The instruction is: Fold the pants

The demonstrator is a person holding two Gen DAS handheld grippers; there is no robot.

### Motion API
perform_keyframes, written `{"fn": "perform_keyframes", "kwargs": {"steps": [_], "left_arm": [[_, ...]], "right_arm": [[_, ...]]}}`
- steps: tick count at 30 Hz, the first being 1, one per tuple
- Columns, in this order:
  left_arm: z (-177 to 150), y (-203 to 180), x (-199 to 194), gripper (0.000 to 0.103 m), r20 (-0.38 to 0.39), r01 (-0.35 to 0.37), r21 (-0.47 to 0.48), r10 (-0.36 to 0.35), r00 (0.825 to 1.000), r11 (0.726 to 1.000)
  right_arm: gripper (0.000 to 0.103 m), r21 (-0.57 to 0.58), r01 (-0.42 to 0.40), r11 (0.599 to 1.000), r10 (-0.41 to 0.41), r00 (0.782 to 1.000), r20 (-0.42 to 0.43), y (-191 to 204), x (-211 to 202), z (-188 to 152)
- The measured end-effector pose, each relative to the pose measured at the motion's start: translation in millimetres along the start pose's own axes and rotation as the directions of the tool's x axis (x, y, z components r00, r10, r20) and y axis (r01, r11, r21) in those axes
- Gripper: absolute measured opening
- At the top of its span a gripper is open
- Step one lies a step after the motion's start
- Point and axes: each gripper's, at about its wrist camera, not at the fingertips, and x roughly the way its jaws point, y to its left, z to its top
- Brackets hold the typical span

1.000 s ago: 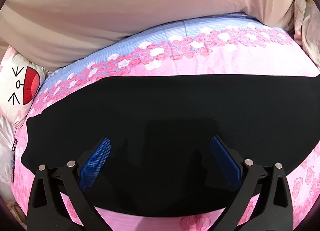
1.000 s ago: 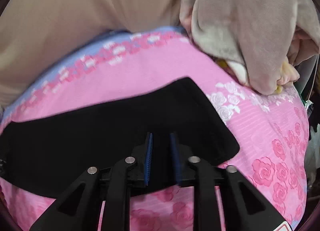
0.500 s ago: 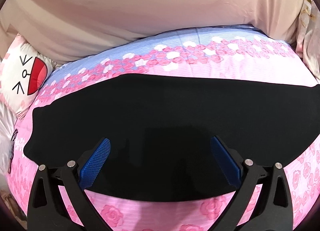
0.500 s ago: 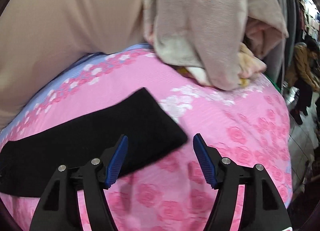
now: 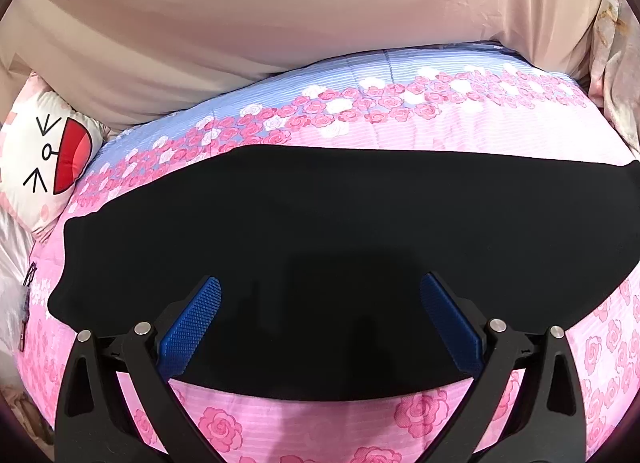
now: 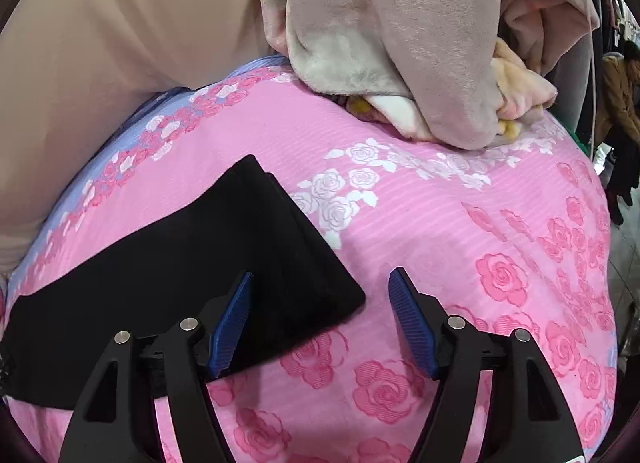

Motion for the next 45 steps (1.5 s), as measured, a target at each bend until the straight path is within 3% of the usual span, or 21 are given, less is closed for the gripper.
{"fn": "perform_keyframes", "kwargs": {"steps": [1, 3, 4, 6, 14, 17, 22, 26, 32, 39, 41, 45], "left_arm": [[0.6, 0.2, 1.8, 0.098, -0.003, -0.001, -0.002, 0.001, 1.0, 1.0], [1.1, 0.5, 5.5, 0.098, -0.012, 0.001, -0.007, -0.001, 1.0, 1.0], [1.4, 1.0, 8.3, 0.098, -0.018, 0.002, -0.01, -0.003, 1.0, 1.0], [1.1, 1.6, 11.7, 0.098, -0.025, 0.005, -0.013, -0.005, 1.0, 1.0], [-3.7, 13.7, 14.3, 0.098, -0.03, 0.027, -0.03, -0.028, 0.999, 0.999], [-7.0, 22.8, 11.3, 0.098, -0.022, 0.04, -0.043, -0.041, 0.999, 0.998], [-13.1, 49.5, 6.7, 0.098, -0.002, 0.054, -0.089, -0.054, 0.999, 0.995], [-21.2, 77.2, 5.2, 0.098, 0.004, 0.06, -0.134, -0.06, 0.998, 0.989], [-40.6, 130.1, 2.1, 0.098, 0.016, 0.042, -0.188, -0.04, 0.999, 0.981], [-66.0, 198.3, 6.6, 0.098, -0.001, -0.013, -0.278, 0.014, 1.0, 0.961], [-72.1, 214.8, 9.1, 0.098, -0.008, -0.023, -0.305, 0.022, 1.0, 0.952], [-79.9, 236.9, 13.3, 0.098, -0.015, -0.029, -0.343, 0.025, 1.0, 0.939]], "right_arm": [[0.067, -0.003, -0.003, 1.0, 0.003, 1.0, 0.002, 1.2, 0.9, -0.1], [0.044, -0.018, -0.007, 1.0, 0.007, 1.0, -0.006, 4.7, 3.0, -0.6], [0.042, -0.018, -0.011, 1.0, 0.01, 1.0, -0.008, 5.8, 3.8, -0.7], [0.027, 0.002, -0.049, 0.999, 0.049, 0.999, -0.02, 5.4, 5.1, -0.3], [0.022, 0.024, -0.077, 0.997, 0.076, 0.997, 0.003, 25.1, -11.1, 0.3], [0.022, 0.031, -0.14, 0.99, 0.139, 0.99, 0.017, 38.9, -25.5, 3.7], [0.022, -0.095, -0.254, 0.963, 0.26, 0.964, 0.055, 113.6, -67.7, 11.3], [0.022, -0.226, -0.353, 0.908, 0.367, 0.93, 0.019, 195.9, -88.1, 11.1], [0.022, -0.407, -0.479, 0.778, 0.473, 0.872, -0.122, 337.5, -86.7, -16.5], [0.022, -0.494, -0.606, 0.624, 0.501, 0.795, -0.342, 466.7, -55.6, -92.8], [0.022, -0.524, -0.608, 0.597, 0.466, 0.794, -0.39, 492.6, -43.1, -121.1], [0.024, -0.58, -0.569, 0.583, 0.377, 0.822, -0.428, 509.8, -17.9, -161.7]]}}
